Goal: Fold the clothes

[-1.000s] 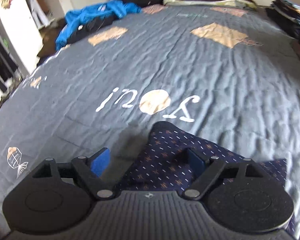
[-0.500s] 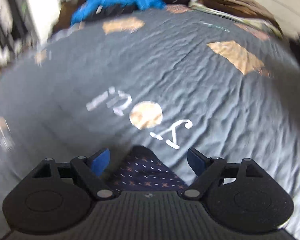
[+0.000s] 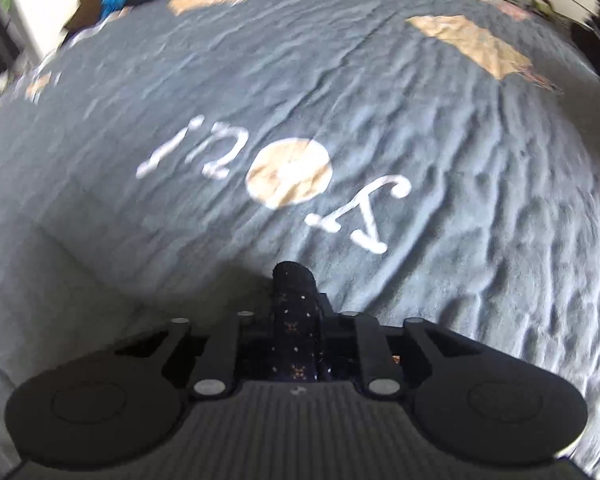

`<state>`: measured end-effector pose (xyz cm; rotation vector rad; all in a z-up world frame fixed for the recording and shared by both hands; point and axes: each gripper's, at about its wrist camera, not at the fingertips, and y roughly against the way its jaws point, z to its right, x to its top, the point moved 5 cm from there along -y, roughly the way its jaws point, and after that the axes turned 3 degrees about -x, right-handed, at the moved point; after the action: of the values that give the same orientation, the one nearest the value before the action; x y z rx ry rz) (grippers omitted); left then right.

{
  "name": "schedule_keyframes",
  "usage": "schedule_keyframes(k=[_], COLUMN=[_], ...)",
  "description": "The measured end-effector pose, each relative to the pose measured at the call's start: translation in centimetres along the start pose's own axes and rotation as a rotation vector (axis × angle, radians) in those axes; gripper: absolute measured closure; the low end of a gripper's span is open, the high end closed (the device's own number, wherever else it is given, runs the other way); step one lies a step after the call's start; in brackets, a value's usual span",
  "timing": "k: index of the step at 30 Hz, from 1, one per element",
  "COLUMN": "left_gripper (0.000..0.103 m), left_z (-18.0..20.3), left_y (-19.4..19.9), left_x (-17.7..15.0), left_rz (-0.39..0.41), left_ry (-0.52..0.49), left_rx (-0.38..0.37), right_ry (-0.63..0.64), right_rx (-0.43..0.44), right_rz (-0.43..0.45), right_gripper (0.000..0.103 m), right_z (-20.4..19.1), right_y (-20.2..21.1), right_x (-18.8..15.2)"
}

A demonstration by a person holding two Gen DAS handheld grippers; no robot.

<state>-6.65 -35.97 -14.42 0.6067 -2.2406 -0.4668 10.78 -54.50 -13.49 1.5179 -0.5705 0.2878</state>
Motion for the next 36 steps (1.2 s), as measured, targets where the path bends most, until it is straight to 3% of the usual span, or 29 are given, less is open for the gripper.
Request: schedule_keyframes(k=[9,12,13,14,16,17,20,22,24,26,27,30,34,36], left_gripper=[0.098,0.093,0.087,0.067,0.052,0.05,0.046,0.046,0.052,0.082,0.09,0.096,0.097,0.098], left_z=[0.1,0.3,0.5,0.6,0.5,0.2,-0.5,-0.3,-0.4,-0.4,-0.3,-0.7,-1.9,-1.9], left_y=[-0.3,-0.4,-0.5,-0.6,-0.8,-0.9,-1.5,-2.1,-2.6,-2.9,-3.1,-2.8,0.6,0.9], left_x=[-0.3,-0.2,-0.1,-0.1,0.1,0.2,0.2,-0.1,-0.1,-0.2,-0.3,0.1,1.9,1.7], left_rz=[-0.004,0.008,0.014,0.015,0.014,0.011,-0.007,-0.019,-0.023,-0.033,-0.039,-0.027,0.041,0.032], left_ry=[0.017,-0.054,-0.093,-0.118,-0.14,-0.129,-0.095,-0.119,-0.126,-0.12,-0.116,-0.063,0.016,0.008], left_rx=[-0.029,0.038,0.081,0.117,0.173,0.181,0.189,0.207,0.225,0.218,0.213,0.177,0.106,0.089], right_ry=[-0.186,-0.164,-0.145,-0.12,-0.075,-0.062,-0.01,0.019,0.045,0.065,0.074,0.088,0.064,0.034], right_rx=[-0.071,-0.051,-0.048,-0.052,-0.052,-0.045,-0.062,-0.047,-0.035,-0.043,-0.05,-0.084,-0.165,-0.166], right_rz=[0.174,0.11,0.097,0.099,0.096,0.088,0.063,0.035,0.019,0.026,0.032,0.032,0.034,0.043], right_gripper=[0.098,0.097,0.097,0.096,0.093,0.092,0.075,0.055,0.051,0.049,0.048,0.048,0.049,0.049], right_z=[2.2,2.0,1.8,1.4,0.8,0.7,0.3,-0.2,-1.0,-1.7,-2.0,-2.3,-1.3,-0.6], right_y=[1.9,0.5,0.4,0.7,1.3,1.8,2.8,3.0,2.9,3.0,2.9,1.8,-0.1,-0.8], right_x=[2.4,2.8,2.9,2.9,3.0,3.1,3.3,3.0,2.7,2.5,2.3,1.5,0.4,-0.3])
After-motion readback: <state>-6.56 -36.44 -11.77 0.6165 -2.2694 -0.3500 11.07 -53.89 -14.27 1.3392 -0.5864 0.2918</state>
